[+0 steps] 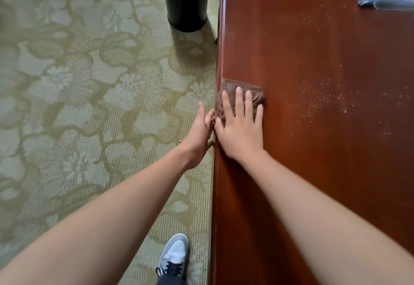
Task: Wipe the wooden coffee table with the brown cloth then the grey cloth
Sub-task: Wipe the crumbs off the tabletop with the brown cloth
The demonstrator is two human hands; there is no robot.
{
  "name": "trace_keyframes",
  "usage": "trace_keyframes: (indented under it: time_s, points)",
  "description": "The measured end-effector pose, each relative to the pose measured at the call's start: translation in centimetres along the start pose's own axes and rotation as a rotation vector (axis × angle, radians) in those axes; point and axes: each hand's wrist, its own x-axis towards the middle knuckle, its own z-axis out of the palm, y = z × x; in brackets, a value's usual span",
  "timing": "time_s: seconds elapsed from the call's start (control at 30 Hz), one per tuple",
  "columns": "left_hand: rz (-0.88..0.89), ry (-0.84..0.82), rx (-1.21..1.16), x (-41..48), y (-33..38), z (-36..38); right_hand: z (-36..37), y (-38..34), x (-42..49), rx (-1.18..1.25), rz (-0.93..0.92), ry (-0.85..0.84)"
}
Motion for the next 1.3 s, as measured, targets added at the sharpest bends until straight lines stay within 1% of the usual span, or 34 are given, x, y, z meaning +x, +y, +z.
trace_keyframes:
  time_s: [0.03, 0.13, 0.2, 0.27, 0.37, 0.47, 0.5, 0.53, 0.57, 0.6, 0.63, 0.67, 0.73, 0.87, 0.93, 0.97, 1.03, 1.1, 1.13, 1.2, 1.3]
  points:
    - [-0.001, 0.005, -0.001, 0.0, 0.0, 0.1, 0.5, -0.2, -2.1, 0.011, -0.007, 0.029]
    - [0.012, 0.034, 0.038, -0.4, 0.2, 0.6, 2.2, -0.4, -9.9, 0.029, -0.062, 0.024]
    - [0.032, 0.044, 0.066, -0.4, 0.2, 0.9, 2.7, -0.2, -14.7, 0.028, -0.079, 0.004]
    - [0.055, 0.071, 0.073, -0.6, 0.0, 1.3, 3.1, 0.5, -16.9, 0.020, -0.090, -0.038]
    - [0.075, 0.078, 0.098, -1.0, -0.3, 1.7, 2.6, 1.9, -13.4, 0.024, -0.128, -0.048]
    - [0.157, 0.126, 0.115, -0.6, -0.7, 2.5, 1.0, 4.0, -5.9, 0.040, -0.129, -0.029]
    - [0.203, 0.153, 0.160, -0.4, -0.9, 3.0, 0.4, 5.0, -3.7, 0.026, -0.141, -0.039]
    - [0.278, 0.194, 0.283, 0.0, -1.2, 3.5, -0.1, 6.1, -2.0, 0.007, -0.162, -0.049]
    - [0.355, 0.266, 0.504, 0.4, -1.6, 4.1, -0.5, 7.5, -0.9, -0.008, -0.174, -0.061]
    - [0.420, 0.362, 0.776, 0.7, -2.0, 4.8, -0.7, 9.1, -0.4, -0.013, -0.165, -0.070]
    - [0.489, 0.440, 1.026, 1.0, -2.3, 5.8, -0.8, 11.1, -0.4, -0.008, -0.128, -0.069]
    - [0.538, 0.473, 1.218, 1.3, -2.4, 7.0, -1.0, 13.4, -0.8, 0.002, -0.067, -0.060]
    - [0.588, 0.455, 1.423, 2.0, -2.0, 9.9, -1.4, 18.7, -2.5, 0.015, 0.113, -0.057]
    - [0.609, 0.372, 1.543, 4.8, -1.5, 14.4, -2.2, 31.5, -8.1, 0.077, 0.556, -0.132]
    - [0.611, 0.382, 1.648, 5.1, -2.5, 15.2, -2.6, 36.8, -11.8, 0.115, 0.778, -0.145]
    - [0.611, 0.390, 1.691, 5.2, -2.9, 15.2, -2.4, 38.3, -13.2, 0.117, 0.853, -0.144]
    - [0.601, 0.408, 1.727, 5.4, -3.2, 15.0, -1.4, 39.3, -14.1, 0.092, 0.907, -0.101]
    - [0.590, 0.401, 1.719, 5.4, -3.0, 15.1, -0.9, 37.5, -12.9, 0.120, 0.942, -0.039]
    - [0.590, 0.398, 1.716, 5.3, -2.9, 15.2, -0.9, 36.0, -11.7, 0.142, 0.943, -0.036]
    - [0.603, 0.391, 1.694, 5.1, -2.8, 15.2, -1.0, 32.4, -9.2, 0.127, 0.838, -0.069]
    - [0.603, 0.392, 1.676, 5.0, -2.6, 15.2, -1.1, 24.5, -6.3, 0.056, 0.497, -0.086]
